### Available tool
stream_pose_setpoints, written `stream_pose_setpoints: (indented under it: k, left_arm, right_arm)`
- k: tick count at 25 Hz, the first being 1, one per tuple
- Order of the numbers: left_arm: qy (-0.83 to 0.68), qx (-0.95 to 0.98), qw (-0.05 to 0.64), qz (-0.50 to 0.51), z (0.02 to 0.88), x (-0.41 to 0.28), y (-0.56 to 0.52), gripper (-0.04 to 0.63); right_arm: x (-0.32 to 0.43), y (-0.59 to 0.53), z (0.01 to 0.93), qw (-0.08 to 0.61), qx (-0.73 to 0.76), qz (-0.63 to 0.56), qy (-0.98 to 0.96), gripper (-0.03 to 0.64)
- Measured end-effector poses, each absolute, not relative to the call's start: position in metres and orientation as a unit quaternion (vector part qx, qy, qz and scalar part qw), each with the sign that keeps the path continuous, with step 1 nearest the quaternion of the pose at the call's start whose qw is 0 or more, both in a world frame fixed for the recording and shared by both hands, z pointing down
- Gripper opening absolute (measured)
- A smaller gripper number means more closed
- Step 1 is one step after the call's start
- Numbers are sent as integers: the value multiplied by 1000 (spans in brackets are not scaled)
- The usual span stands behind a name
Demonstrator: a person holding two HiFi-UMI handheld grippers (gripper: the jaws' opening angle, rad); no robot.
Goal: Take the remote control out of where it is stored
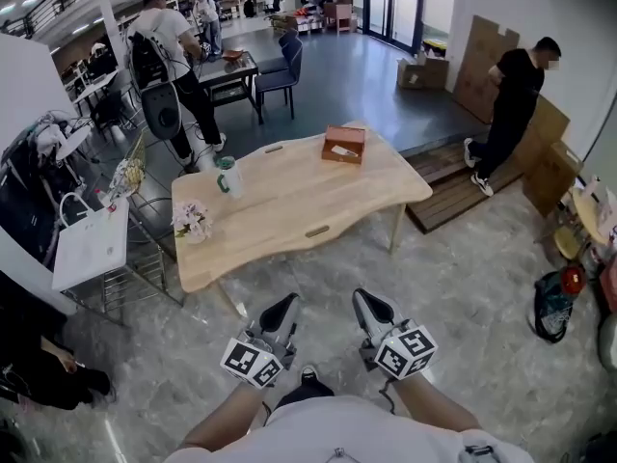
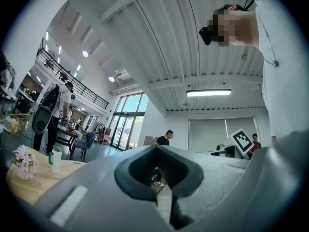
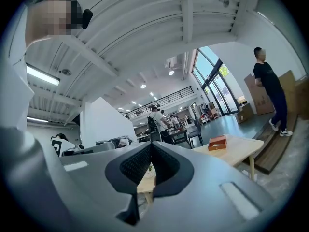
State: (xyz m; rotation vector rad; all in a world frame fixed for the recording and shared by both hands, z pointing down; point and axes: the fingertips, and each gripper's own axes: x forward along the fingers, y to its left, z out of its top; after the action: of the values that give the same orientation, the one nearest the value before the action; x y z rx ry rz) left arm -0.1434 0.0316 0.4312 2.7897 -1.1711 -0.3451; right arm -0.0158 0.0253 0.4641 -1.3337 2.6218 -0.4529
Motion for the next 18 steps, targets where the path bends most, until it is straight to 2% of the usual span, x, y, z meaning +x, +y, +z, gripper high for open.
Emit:
stream_pose_setpoints:
  k: [12, 18]
  left_arm:
    - [-369, 922, 61, -98, 438, -181, -92, 1]
    - [-355, 926, 73, -102, 452, -177, -145, 1]
  right_arm:
    - [-51, -82, 459, 76, -484, -133, 861, 28]
    - [-47, -127, 462, 71, -502, -128, 853, 28]
